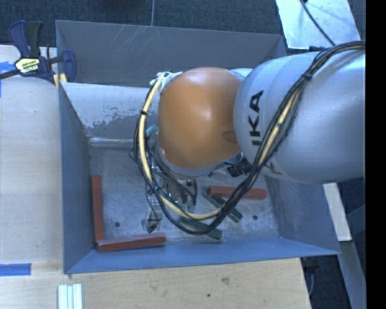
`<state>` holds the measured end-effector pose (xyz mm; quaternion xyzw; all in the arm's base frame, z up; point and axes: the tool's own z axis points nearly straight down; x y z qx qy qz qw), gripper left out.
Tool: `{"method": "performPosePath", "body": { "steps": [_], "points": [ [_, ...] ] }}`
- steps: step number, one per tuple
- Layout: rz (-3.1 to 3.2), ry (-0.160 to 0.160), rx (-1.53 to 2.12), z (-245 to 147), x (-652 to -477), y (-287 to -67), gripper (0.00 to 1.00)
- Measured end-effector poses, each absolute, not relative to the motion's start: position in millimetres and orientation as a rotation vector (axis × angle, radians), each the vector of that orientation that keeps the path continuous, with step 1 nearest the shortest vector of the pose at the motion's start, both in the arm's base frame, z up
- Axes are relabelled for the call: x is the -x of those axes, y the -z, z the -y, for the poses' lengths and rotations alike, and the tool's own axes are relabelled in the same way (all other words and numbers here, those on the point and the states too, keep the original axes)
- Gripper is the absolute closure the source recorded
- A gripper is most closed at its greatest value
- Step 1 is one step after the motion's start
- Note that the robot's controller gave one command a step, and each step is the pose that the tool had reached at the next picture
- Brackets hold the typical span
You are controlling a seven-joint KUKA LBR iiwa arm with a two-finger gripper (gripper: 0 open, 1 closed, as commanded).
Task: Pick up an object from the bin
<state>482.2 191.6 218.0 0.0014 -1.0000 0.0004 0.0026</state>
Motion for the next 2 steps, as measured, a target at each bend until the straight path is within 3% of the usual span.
{"method": "performPosePath", "body": {
  "steps": [1, 2],
  "points": [
    [3.121, -0.006, -0.315, -60.4, -513.3, -87.0, 0.00],
    [3.132, 0.001, -0.318, -42.7, -486.7, -69.9, 0.00]
  ]
}}
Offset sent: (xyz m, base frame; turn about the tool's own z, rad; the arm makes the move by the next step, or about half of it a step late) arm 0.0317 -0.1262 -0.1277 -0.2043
